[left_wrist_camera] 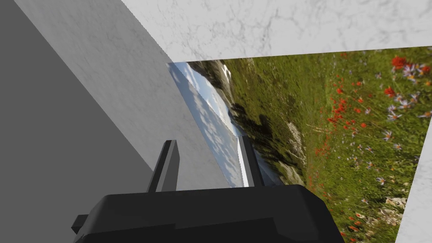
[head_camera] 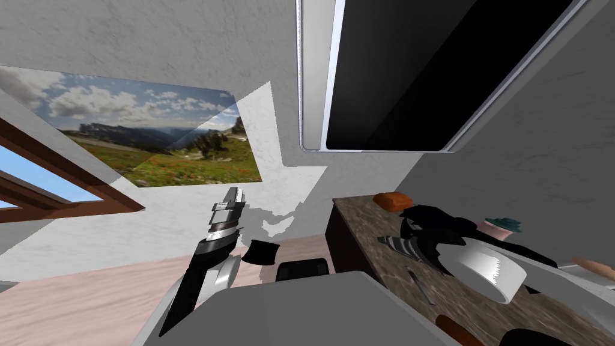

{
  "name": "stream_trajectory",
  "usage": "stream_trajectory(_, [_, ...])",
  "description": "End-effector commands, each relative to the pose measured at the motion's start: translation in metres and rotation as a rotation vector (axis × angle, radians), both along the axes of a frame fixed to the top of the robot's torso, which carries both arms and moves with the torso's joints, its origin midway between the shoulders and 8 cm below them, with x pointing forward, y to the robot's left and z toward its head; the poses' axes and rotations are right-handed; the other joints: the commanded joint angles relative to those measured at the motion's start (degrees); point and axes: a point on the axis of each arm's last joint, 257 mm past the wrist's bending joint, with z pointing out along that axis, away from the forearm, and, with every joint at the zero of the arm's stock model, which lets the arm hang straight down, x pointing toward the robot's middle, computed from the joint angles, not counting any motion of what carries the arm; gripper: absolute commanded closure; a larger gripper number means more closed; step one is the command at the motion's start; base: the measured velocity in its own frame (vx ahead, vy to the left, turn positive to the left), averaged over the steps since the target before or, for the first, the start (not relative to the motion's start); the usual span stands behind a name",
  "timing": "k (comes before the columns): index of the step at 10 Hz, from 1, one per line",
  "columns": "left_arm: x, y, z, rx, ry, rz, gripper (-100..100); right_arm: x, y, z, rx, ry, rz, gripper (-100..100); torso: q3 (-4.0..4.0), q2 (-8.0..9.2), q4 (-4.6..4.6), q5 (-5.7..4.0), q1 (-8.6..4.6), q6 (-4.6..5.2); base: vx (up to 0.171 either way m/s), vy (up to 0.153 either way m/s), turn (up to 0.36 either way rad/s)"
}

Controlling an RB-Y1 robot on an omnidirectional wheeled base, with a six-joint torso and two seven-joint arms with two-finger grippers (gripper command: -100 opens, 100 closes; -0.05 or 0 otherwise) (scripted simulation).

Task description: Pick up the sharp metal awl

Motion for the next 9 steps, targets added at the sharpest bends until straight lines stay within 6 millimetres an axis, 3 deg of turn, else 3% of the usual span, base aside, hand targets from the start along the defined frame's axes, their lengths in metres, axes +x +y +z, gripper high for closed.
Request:
stream_trajectory(1, [0.0,0.0,0.0,0.0,0.0,0.0,0,-0.007,0.0,-0.003,-0.007,0.04,0.011,-100,0.0,0.0,0.0,0.0,0.0,0.0,-0.02,-0.049,0.076])
stream_trajectory(6, [0.0,0.0,0.0,0.0,0.0,0.0,0,-0.043,0.006,-0.018,-0.008,0.198,0.063,-100,0.0,0.01,0.0,-0.01,-0.03,0.01,-0.023,-0.054,0.099])
stream_trajectory(9, [0.0,0.0,0.0,0.0,0.0,0.0,0,-0.076,0.014,-0.03,0.013,0.318,0.093,-100,0.0,0.0,0.0,-0.01,-0.04,0.02,-0.033,-0.061,0.097])
